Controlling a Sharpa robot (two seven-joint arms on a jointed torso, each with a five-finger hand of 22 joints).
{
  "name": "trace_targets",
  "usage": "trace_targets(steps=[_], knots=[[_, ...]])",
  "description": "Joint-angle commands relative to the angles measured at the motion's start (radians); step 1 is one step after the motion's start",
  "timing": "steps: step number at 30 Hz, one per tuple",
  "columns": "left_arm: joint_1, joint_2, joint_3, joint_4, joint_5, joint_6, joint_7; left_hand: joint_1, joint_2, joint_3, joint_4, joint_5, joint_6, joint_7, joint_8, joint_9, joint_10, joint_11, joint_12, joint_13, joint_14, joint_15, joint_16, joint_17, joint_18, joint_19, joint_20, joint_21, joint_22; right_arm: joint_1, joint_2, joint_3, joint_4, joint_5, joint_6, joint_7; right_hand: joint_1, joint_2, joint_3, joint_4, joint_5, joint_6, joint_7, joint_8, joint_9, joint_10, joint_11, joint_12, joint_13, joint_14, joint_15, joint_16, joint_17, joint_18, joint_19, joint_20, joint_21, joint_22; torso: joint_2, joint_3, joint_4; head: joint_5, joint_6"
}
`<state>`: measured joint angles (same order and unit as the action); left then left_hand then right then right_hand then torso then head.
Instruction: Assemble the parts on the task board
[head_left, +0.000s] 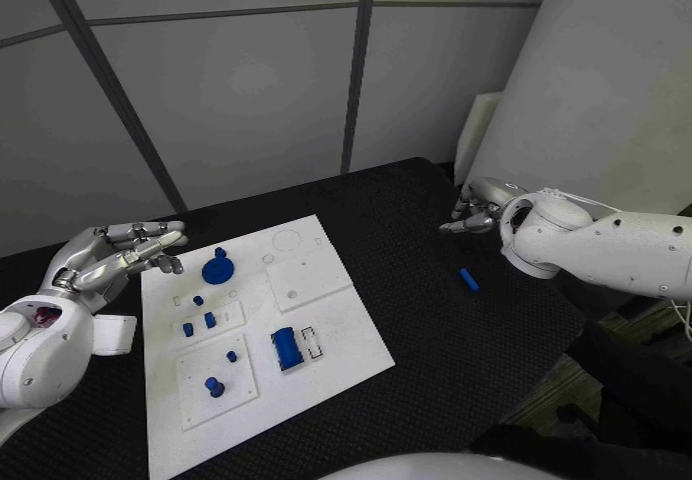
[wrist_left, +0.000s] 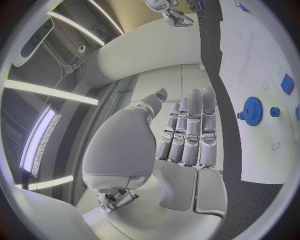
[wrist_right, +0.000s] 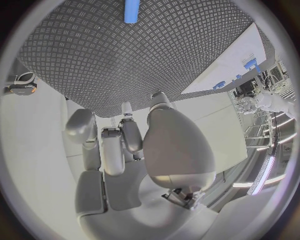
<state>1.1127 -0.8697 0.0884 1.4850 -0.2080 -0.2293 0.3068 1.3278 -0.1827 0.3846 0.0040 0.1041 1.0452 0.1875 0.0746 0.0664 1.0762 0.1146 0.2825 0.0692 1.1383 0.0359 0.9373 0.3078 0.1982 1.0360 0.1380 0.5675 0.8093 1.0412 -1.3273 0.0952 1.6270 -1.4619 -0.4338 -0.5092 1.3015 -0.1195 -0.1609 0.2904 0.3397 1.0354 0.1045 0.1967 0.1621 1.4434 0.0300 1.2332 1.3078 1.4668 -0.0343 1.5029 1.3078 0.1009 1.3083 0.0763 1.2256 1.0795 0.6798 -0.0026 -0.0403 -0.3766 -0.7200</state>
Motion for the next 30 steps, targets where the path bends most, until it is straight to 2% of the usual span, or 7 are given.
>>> trace_targets(steps=[1,6,11,17,19,25,30], knots=[[0.001,0.001,0.0,0.002,0.001,0.005,0.006,-0.008,0.005,-0.006,-0.002,-0.005,-0.006,-0.001,0.005,0.001,-0.008,0.003,0.006,0.001,-0.005,0.005,-0.002,-0.001,-0.018,0.0,0.005,-0.006,-0.001,0.001,-0.018,0.0,0.022,-0.043,0.048,-0.049,0.014,0.003,-0.002,-0.001,0.016,0.012,-0.003,0.006,0.001,-0.001,-0.01,-0.004,0.032,0.073,-0.012,-0.005,0.122,0.005,0.004,-0.01,-0.002,0.002,0.0,0.0009,-0.0057,-0.011,0.004],[0.001,0.001,0.0,0.003,0.001,0.002,0.005,-0.008,0.005,-0.006,-0.002,-0.005,-0.006,-0.001,0.005,0.001,-0.008,0.003,0.006,0.001,-0.005,0.005,-0.002,-0.001,-0.018,0.0,0.005,-0.006,-0.001,0.0,-0.046,0.0,0.052,-0.051,0.058,-0.067,0.018,0.006,-0.004,-0.001,0.029,0.018,-0.006,0.008,0.001,0.001,-0.012,-0.003,0.032,0.074,-0.014,-0.004,0.125,0.004,0.006,-0.013,-0.002,0.003,0.0,0.0006,-0.0081,-0.036,0.004],[0.001,0.001,0.0,0.004,0.001,-0.001,0.006,-0.008,0.005,-0.006,-0.002,-0.005,-0.006,-0.001,0.005,0.001,-0.008,0.003,0.006,0.001,-0.005,0.005,-0.002,-0.001,-0.018,0.0,0.005,-0.006,-0.001,-0.001,-0.083,-0.001,0.089,-0.054,0.068,-0.079,0.017,0.006,-0.006,0.0,0.034,0.021,-0.007,0.009,0.001,0.001,-0.013,-0.003,0.032,0.074,-0.015,-0.003,0.125,0.004,0.006,-0.014,-0.002,0.004,-0.002,0.0013,-0.0055,-0.07,0.002],[0.001,0.003,0.0,0.002,0.001,-0.005,0.006,-0.008,0.006,-0.008,-0.002,-0.004,-0.005,-0.002,0.006,0.001,-0.008,0.003,0.007,0.001,-0.006,0.005,-0.002,-0.001,-0.018,0.0,0.006,-0.007,-0.002,-0.001,-0.138,-0.002,0.146,-0.055,0.073,-0.086,0.016,0.01,-0.009,0.0,0.048,0.028,-0.009,0.01,0.0,0.002,-0.015,-0.004,0.032,0.075,-0.017,-0.003,0.127,0.003,0.008,-0.016,-0.001,0.005,-0.003,0.0013,-0.0096,-0.099,-0.006],[0.001,0.005,0.0,0.001,0.001,-0.005,0.006,-0.008,0.006,-0.008,-0.002,-0.004,-0.005,-0.002,0.006,0.001,-0.008,0.003,0.007,0.001,-0.006,0.005,-0.002,-0.001,-0.018,0.0,0.006,-0.007,-0.002,-0.001,-0.155,-0.002,0.164,-0.055,0.079,-0.087,0.016,0.012,-0.01,0.0,0.052,0.034,-0.01,0.01,0.0,0.002,-0.016,-0.004,0.031,0.075,-0.018,-0.003,0.128,0.003,0.009,-0.016,-0.001,0.006,-0.003,0.0012,-0.007,-0.103,-0.007],[0.001,0.008,0.0,-0.001,0.001,-0.008,0.005,-0.008,0.006,-0.008,-0.002,-0.004,-0.005,-0.002,0.006,0.001,-0.008,0.003,0.007,0.001,-0.006,0.005,-0.002,-0.001,-0.018,0.0,0.006,-0.007,-0.002,-0.002,-0.182,-0.006,0.196,-0.055,0.114,-0.094,0.019,0.015,-0.012,-0.001,0.057,0.048,-0.014,0.011,0.0,0.004,-0.019,-0.003,0.032,0.075,-0.02,-0.002,0.129,0.003,0.011,-0.018,0.001,0.008,-0.002,0.0008,-0.0089,-0.111,-0.009],[0.001,0.011,0.0,-0.003,0.001,-0.008,0.005,-0.008,0.006,-0.008,-0.002,-0.004,-0.005,-0.002,0.006,0.001,-0.008,0.003,0.007,0.001,-0.006,0.005,-0.002,-0.001,-0.018,0.0,0.006,-0.007,-0.002,-0.002,-0.19,-0.034,0.216,-0.055,0.146,-0.101,0.021,0.016,-0.012,-0.001,0.057,0.051,-0.015,0.011,0.0,0.004,-0.019,-0.002,0.033,0.076,-0.021,-0.001,0.131,0.002,0.011,-0.019,0.002,0.01,-0.002,-0.0002,-0.008,-0.107,-0.011]])
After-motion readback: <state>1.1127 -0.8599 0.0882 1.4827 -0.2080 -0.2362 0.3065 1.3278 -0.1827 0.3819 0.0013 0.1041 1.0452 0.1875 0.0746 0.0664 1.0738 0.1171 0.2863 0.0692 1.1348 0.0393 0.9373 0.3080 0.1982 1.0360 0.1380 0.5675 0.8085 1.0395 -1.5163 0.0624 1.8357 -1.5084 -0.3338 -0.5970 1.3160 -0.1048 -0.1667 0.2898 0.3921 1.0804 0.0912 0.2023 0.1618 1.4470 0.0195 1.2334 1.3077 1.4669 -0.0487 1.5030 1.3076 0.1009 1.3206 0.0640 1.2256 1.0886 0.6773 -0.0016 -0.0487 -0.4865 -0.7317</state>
